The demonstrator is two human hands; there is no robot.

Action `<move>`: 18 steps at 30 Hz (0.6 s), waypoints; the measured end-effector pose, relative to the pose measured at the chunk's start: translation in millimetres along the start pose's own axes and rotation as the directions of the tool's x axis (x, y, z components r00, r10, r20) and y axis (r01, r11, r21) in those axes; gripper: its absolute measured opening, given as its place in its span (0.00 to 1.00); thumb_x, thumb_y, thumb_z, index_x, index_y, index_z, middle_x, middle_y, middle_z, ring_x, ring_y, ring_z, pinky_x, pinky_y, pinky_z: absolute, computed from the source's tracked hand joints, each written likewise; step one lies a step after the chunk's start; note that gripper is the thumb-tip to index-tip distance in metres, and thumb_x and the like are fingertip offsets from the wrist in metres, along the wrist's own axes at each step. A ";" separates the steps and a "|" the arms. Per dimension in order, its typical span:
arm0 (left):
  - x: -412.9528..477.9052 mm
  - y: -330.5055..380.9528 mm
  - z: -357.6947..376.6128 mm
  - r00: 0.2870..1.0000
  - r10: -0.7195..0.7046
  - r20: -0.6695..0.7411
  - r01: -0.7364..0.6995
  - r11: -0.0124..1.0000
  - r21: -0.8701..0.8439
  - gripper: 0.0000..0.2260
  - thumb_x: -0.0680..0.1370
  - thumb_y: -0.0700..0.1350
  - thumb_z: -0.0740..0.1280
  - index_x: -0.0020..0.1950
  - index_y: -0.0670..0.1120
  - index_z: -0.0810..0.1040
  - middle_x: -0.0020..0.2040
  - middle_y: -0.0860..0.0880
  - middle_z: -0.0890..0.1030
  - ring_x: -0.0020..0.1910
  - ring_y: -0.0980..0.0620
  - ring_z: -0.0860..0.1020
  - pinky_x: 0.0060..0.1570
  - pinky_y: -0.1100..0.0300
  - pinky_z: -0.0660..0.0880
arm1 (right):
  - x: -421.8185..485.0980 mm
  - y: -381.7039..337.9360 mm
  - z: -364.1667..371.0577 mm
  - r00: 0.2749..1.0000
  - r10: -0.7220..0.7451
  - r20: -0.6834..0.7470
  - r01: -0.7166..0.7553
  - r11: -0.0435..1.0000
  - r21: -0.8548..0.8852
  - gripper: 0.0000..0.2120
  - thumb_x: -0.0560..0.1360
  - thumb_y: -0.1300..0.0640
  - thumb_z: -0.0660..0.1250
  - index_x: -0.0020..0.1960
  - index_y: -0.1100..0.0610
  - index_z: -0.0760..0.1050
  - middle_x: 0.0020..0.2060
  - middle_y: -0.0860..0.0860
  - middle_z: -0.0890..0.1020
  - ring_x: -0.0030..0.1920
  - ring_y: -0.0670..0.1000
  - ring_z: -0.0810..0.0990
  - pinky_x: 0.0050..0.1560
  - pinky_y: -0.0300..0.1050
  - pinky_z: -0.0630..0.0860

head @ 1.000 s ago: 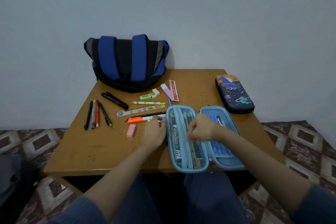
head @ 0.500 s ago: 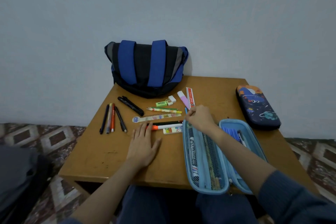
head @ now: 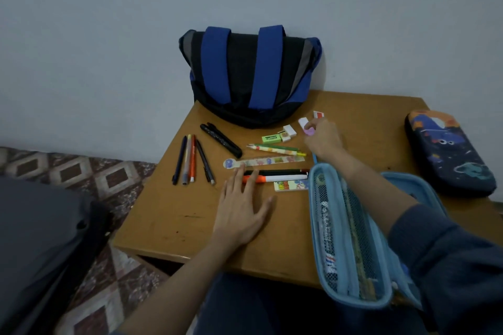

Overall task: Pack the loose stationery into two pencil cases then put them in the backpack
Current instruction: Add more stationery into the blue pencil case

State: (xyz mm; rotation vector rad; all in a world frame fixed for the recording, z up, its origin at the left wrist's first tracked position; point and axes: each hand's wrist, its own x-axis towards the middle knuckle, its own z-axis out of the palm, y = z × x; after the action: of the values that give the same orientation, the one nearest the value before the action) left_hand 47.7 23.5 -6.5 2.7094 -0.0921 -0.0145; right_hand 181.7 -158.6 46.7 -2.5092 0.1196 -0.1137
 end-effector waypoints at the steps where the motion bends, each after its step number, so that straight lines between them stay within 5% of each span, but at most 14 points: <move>1: 0.4 0.3 0.1 1.000 -0.003 0.003 0.003 1.000 -0.001 0.32 0.77 0.65 0.52 0.76 0.56 0.44 0.77 0.53 0.40 0.76 0.51 0.43 0.73 0.53 0.43 | 3.3 1.1 0.7 1.000 0.000 0.014 0.000 1.000 -0.027 0.16 0.75 0.61 0.64 0.62 0.59 0.74 0.59 0.58 0.78 0.56 0.58 0.77 0.46 0.43 0.70; 4: 0.7 -0.5 0.1 1.000 -0.003 0.004 0.003 1.000 0.003 0.32 0.77 0.65 0.52 0.76 0.57 0.44 0.77 0.53 0.40 0.76 0.51 0.43 0.72 0.53 0.42 | 12.8 2.9 3.7 0.997 0.031 0.068 -0.024 0.993 -0.113 0.19 0.75 0.57 0.65 0.64 0.62 0.70 0.59 0.61 0.76 0.58 0.61 0.75 0.51 0.49 0.72; 8: 1.4 -1.2 0.4 1.000 -0.004 0.014 0.004 1.000 -0.003 0.32 0.77 0.65 0.52 0.77 0.57 0.45 0.77 0.53 0.40 0.76 0.51 0.42 0.72 0.53 0.42 | 19.8 11.0 8.4 0.990 0.123 0.073 -0.109 0.979 -0.173 0.16 0.76 0.57 0.65 0.60 0.64 0.71 0.56 0.62 0.77 0.55 0.61 0.76 0.44 0.46 0.69; 12: 2.5 -1.5 1.0 1.000 -0.011 0.024 0.010 1.000 0.008 0.32 0.77 0.66 0.52 0.76 0.57 0.45 0.77 0.53 0.40 0.76 0.51 0.42 0.72 0.53 0.42 | 18.1 19.7 12.4 0.983 0.157 0.094 -0.142 0.978 -0.151 0.12 0.74 0.53 0.68 0.45 0.63 0.74 0.45 0.59 0.79 0.44 0.57 0.77 0.35 0.44 0.69; 15: 2.6 -1.5 0.7 1.000 -0.020 0.024 0.020 1.000 0.012 0.32 0.77 0.66 0.52 0.76 0.57 0.45 0.77 0.53 0.39 0.76 0.51 0.42 0.73 0.52 0.42 | 19.1 18.4 13.7 0.964 0.212 0.159 -0.210 0.977 -0.030 0.15 0.73 0.54 0.70 0.35 0.60 0.68 0.35 0.55 0.75 0.40 0.54 0.75 0.33 0.43 0.69; 18: 3.2 -1.2 1.8 1.000 -0.021 0.022 0.021 1.000 0.015 0.32 0.77 0.65 0.52 0.76 0.57 0.45 0.77 0.52 0.40 0.76 0.51 0.42 0.72 0.52 0.42 | 15.0 11.4 5.7 0.943 0.235 0.235 -0.285 0.936 0.205 0.11 0.75 0.58 0.67 0.36 0.60 0.70 0.34 0.54 0.75 0.36 0.51 0.75 0.37 0.43 0.71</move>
State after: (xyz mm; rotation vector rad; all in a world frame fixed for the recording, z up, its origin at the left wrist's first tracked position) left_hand 50.9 23.7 -8.6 2.7256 -0.0703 -0.0508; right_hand 196.5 -166.1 36.2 -2.2273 0.3330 0.2308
